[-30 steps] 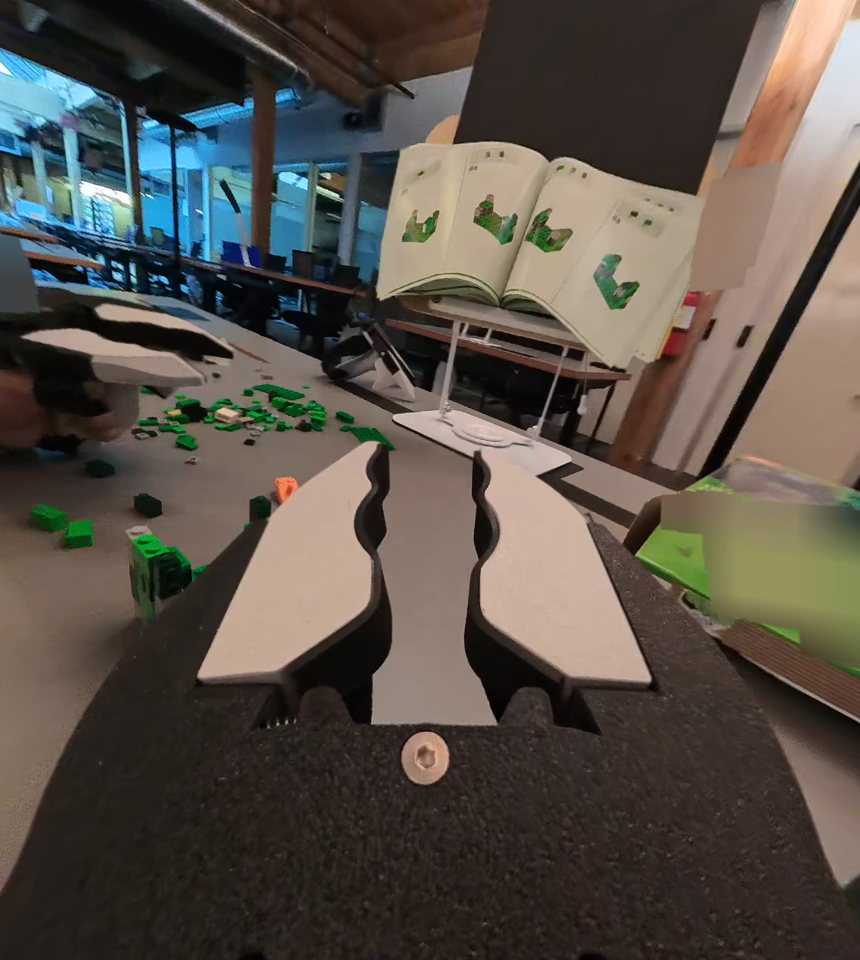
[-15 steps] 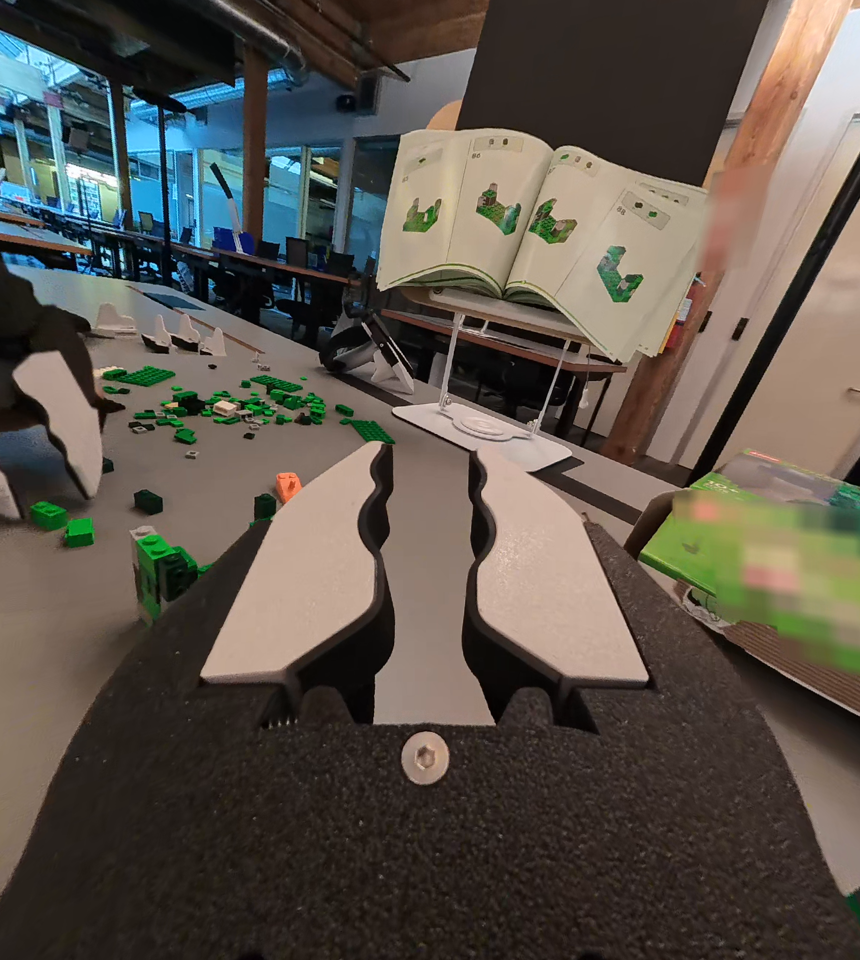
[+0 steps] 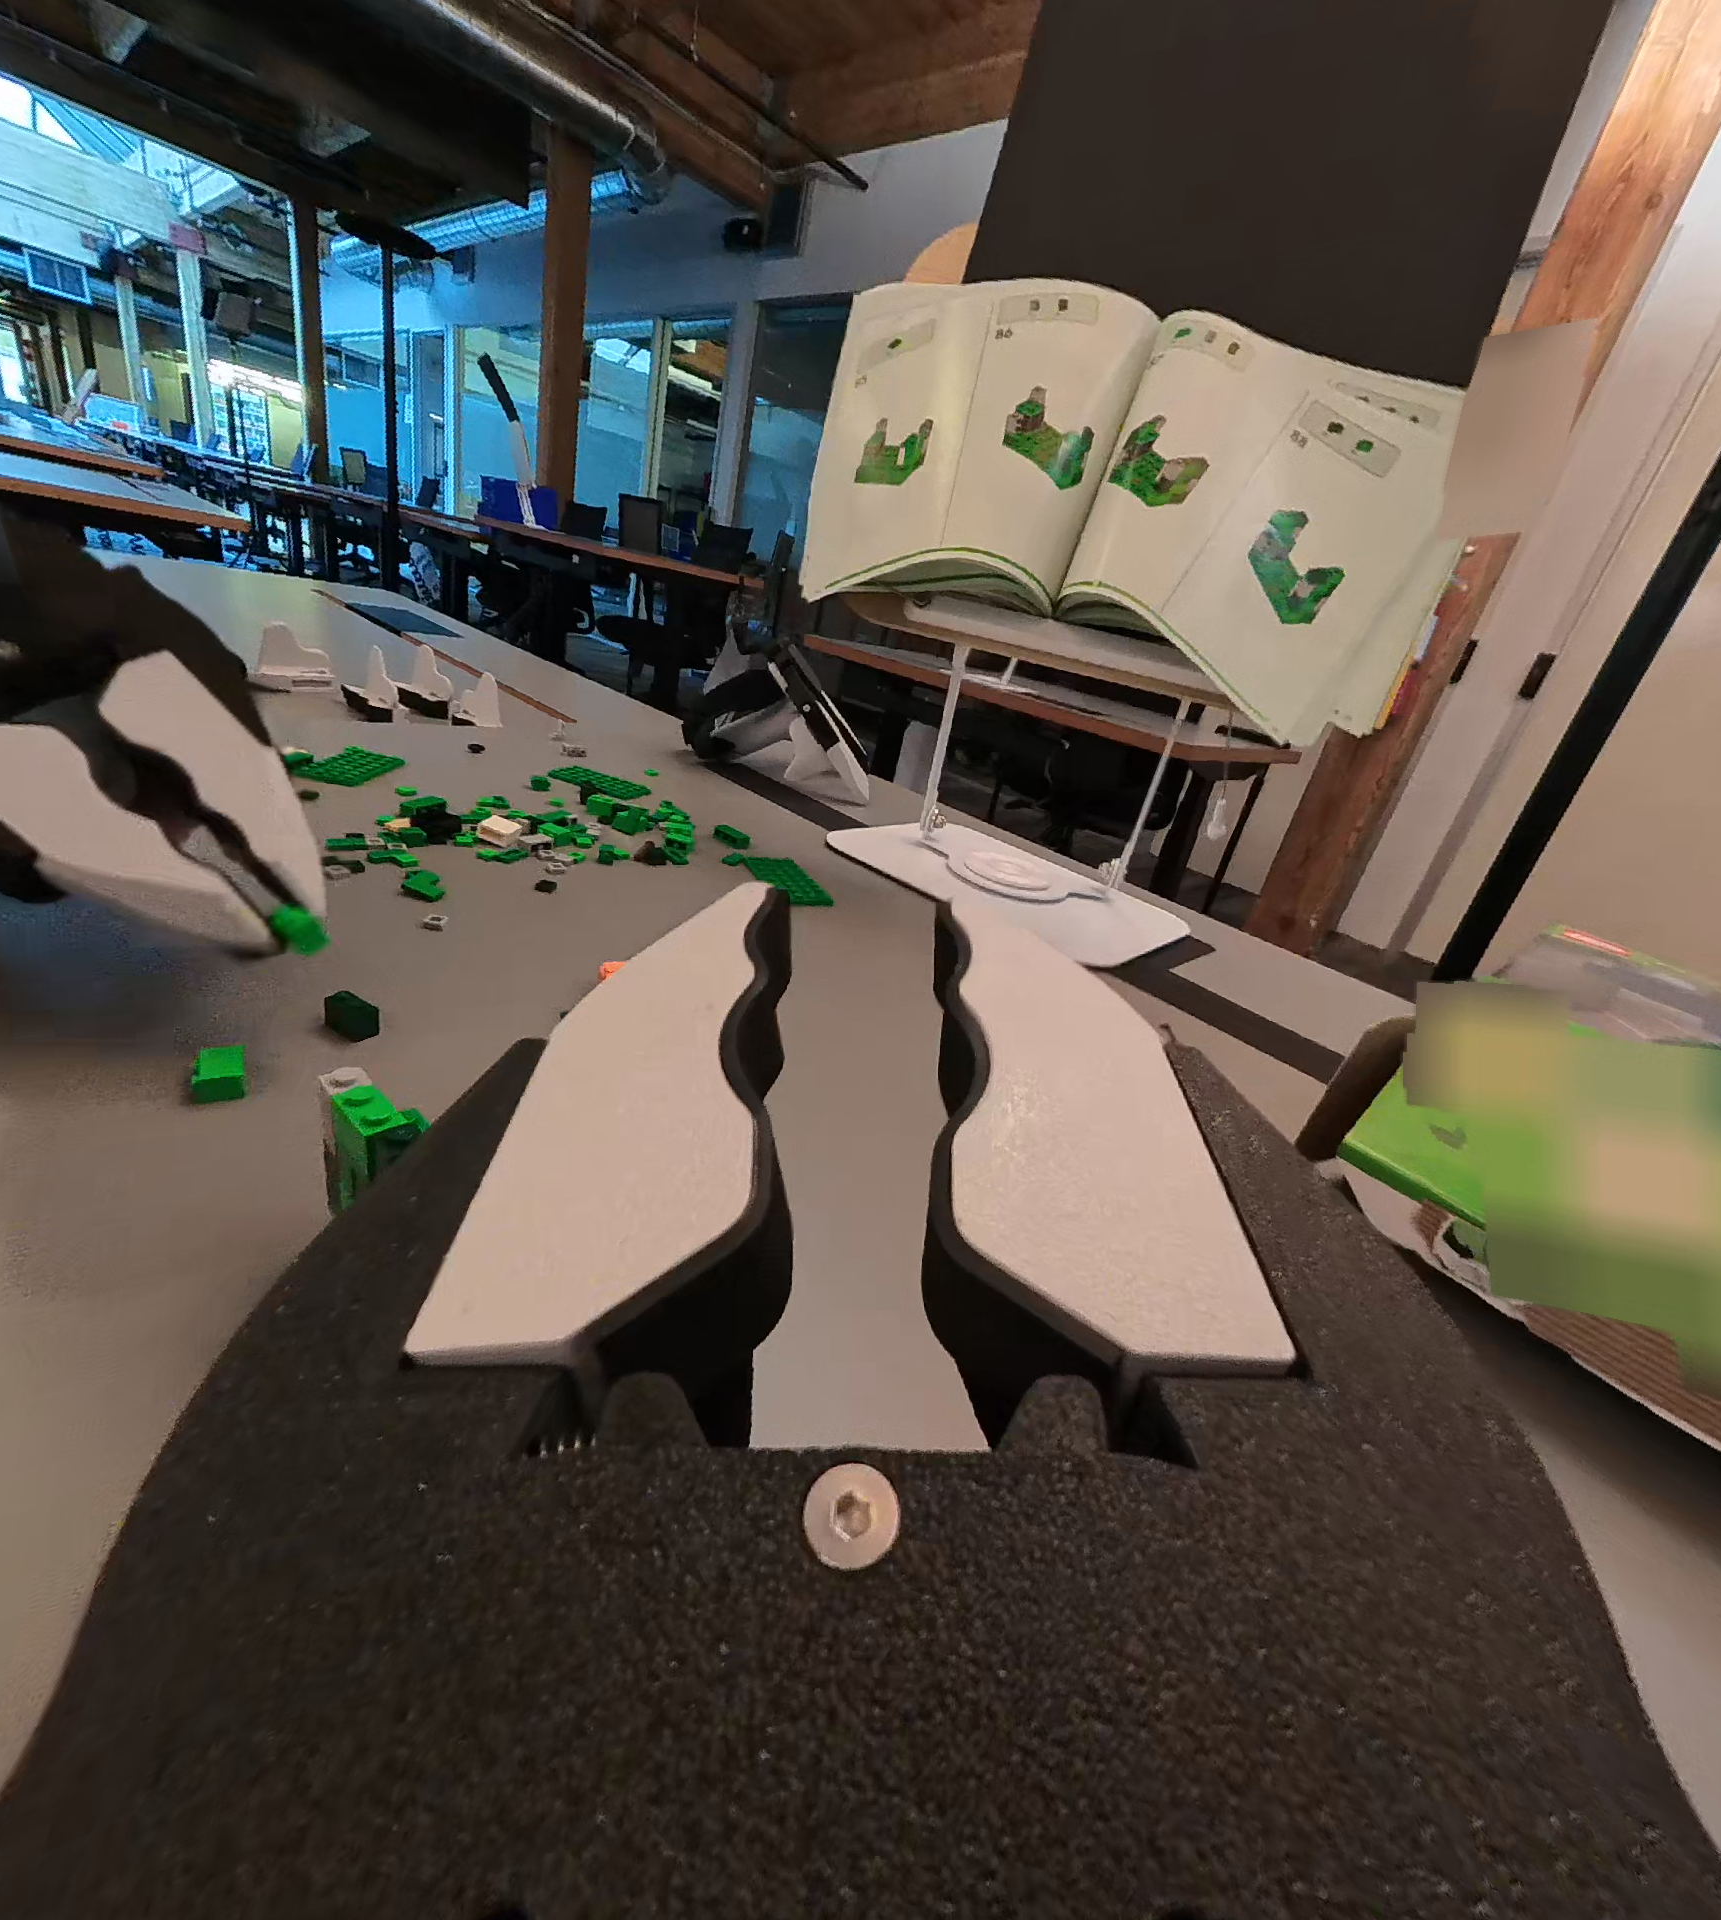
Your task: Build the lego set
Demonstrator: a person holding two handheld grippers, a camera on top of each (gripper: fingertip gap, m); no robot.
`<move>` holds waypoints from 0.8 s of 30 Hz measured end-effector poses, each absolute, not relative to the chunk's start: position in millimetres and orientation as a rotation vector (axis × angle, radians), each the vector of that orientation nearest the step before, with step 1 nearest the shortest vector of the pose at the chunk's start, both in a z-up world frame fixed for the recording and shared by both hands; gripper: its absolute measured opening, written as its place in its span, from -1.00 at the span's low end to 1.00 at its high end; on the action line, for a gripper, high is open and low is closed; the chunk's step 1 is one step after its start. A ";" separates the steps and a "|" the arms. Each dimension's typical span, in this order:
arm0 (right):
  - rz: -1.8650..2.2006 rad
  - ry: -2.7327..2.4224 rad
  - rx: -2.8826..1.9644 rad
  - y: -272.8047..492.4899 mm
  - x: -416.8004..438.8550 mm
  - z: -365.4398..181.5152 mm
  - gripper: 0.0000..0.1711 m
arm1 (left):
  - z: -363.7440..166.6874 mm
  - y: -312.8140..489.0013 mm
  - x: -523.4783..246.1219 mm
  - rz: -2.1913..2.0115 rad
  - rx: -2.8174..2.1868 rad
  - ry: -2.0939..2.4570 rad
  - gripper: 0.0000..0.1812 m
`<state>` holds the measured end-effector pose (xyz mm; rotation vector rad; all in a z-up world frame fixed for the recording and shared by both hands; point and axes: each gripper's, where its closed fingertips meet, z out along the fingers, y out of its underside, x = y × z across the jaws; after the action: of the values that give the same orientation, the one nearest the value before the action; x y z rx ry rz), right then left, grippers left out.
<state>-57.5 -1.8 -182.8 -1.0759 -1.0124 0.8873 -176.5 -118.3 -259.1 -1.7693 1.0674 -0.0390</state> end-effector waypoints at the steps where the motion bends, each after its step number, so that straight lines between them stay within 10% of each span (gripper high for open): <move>1: 0.873 -1.020 -1.057 -2.2 -59.4 -182.9 -0.71 | -250.4 -115.7 -174.8 -0.034 -1.722 1.025 -0.92; 24: 1.032 -1.092 -0.973 -3.2 -79.9 -179.6 -0.77 | -228.0 -102.3 -164.2 -0.002 -1.521 0.800 -0.92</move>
<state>-79.9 -3.2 -179.6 -0.9735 -1.0918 1.0320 -164.2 -102.3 -228.0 -1.5210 0.8000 -0.0016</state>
